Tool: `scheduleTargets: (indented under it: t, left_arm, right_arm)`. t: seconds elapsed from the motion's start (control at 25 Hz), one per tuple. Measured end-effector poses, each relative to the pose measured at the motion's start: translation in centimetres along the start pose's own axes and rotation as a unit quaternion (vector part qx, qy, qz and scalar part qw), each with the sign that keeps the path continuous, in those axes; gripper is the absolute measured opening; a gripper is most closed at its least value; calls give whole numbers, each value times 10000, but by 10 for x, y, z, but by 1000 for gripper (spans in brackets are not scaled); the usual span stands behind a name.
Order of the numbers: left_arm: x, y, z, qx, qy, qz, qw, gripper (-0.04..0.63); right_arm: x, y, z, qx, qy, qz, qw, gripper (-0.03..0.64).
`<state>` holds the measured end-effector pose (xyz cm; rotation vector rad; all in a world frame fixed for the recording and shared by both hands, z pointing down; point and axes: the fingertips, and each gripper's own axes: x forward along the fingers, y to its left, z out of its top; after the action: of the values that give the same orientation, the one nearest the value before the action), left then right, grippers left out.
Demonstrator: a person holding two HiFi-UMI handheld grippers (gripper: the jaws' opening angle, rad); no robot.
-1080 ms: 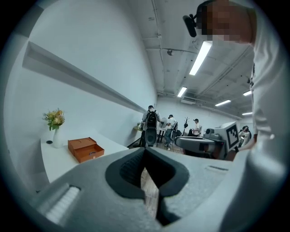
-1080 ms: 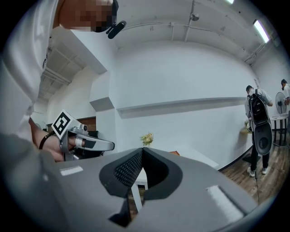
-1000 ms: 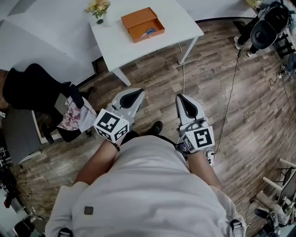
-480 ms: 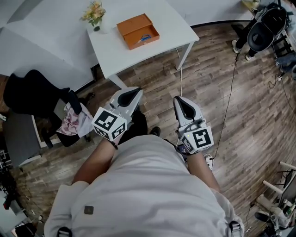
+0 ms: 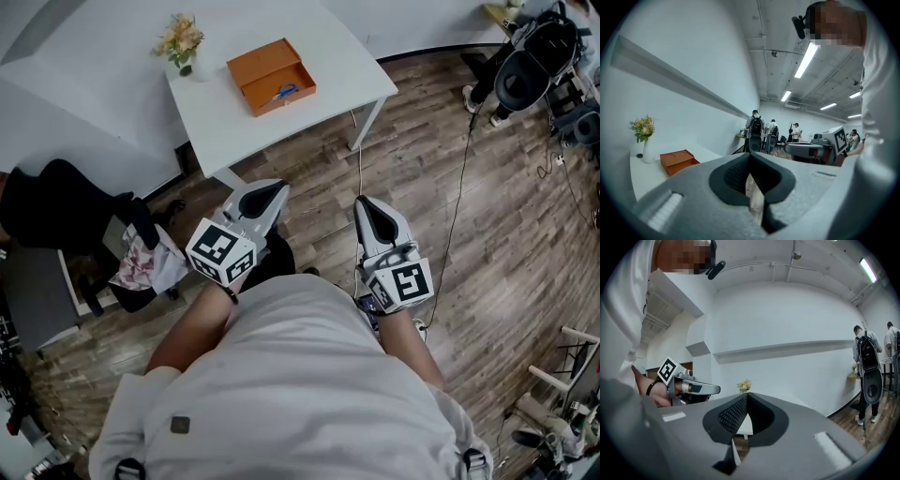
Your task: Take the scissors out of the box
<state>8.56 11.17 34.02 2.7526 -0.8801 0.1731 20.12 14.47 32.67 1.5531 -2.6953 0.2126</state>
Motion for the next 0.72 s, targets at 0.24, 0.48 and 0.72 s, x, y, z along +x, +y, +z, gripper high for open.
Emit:
scheduleTargets:
  t: [0.24, 0.48, 0.72]
  left_arm:
    - [12, 48, 13, 70, 17, 7, 10000, 3]
    - [17, 115, 31, 102, 39, -39, 9999, 3]
    - [15, 186, 46, 55, 14, -72, 10000, 3]
  right_arm:
    - [53, -8, 7, -5, 64, 50, 10000, 11]
    - [131, -2, 18, -62, 172, 174, 9997, 11]
    - [211, 2, 27, -124, 271, 220, 9993, 11]
